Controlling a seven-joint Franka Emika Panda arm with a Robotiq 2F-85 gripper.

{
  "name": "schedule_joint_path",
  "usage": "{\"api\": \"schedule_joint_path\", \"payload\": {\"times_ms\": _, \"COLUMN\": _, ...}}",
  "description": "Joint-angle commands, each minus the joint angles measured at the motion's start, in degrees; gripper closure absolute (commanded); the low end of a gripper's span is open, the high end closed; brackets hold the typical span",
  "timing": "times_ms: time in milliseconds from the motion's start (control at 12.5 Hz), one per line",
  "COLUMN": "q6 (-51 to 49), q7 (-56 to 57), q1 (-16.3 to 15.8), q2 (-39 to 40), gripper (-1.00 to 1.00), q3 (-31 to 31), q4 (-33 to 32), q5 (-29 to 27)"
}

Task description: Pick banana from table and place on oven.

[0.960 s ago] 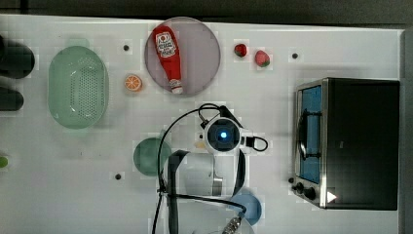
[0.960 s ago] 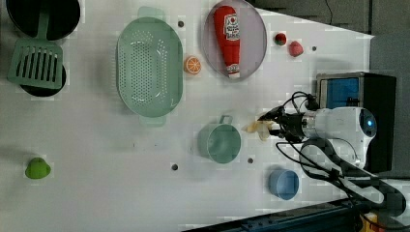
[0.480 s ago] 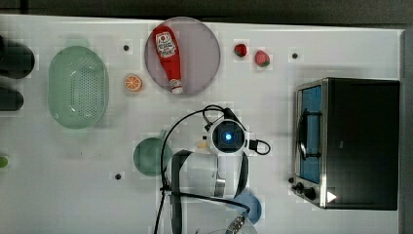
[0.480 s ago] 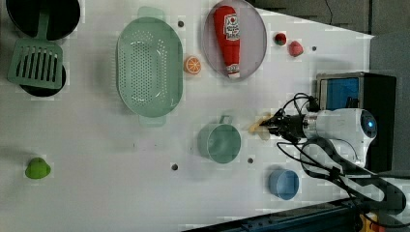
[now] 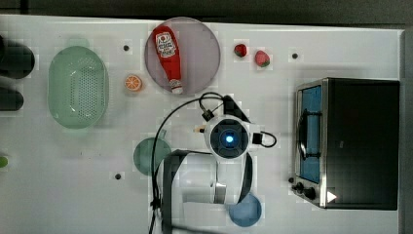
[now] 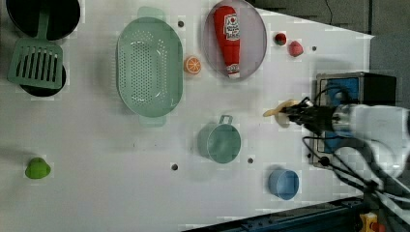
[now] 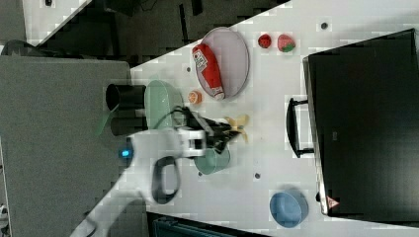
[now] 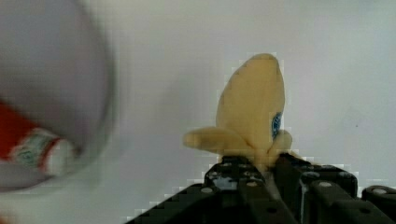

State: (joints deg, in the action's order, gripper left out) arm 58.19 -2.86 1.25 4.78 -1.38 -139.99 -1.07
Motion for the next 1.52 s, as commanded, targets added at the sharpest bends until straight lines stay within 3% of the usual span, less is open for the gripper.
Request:
{"api": "schedule_joint_path", "payload": {"times_ms": 80, "q6": -14.6, "q7": -2.4, "q1": -0.7, "q2": -12.7, "gripper": 0.64, "q3": 0.1, "q4": 4.5, "q5": 0.7}}
{"api": "schedule_joint_path", "payload": {"times_ms": 320, "q6": -32.4, "q7": -2.4, "q1": -0.7, "q2": -19.5, "gripper": 0.64, "q3": 0.0, "q4": 11.4, "q5": 0.7}}
{"api": "schedule_joint_path", "payload": {"times_ms": 560, "q6": -42.5, "q7": -1.9, "q1": -0.2, "q2": -22.6, "gripper": 0.64, "q3": -1.8, "q4": 17.0, "q5": 0.7}}
{"api": "schedule_joint_path", "payload": {"times_ms": 960, "q6": -44.2, "q7": 3.3, "q1": 1.1, "q2": -22.4, "gripper": 0.64, "q3": -9.7, "q4": 22.2, "q5": 1.4}}
{"api": "schedule_joint_path", "payload": {"times_ms": 1520, "q6": -36.6, "q7": 29.5, "q1": 1.6, "q2": -12.0, "gripper": 0.64, "q3": -23.9, "q4": 25.7, "q5": 5.9}}
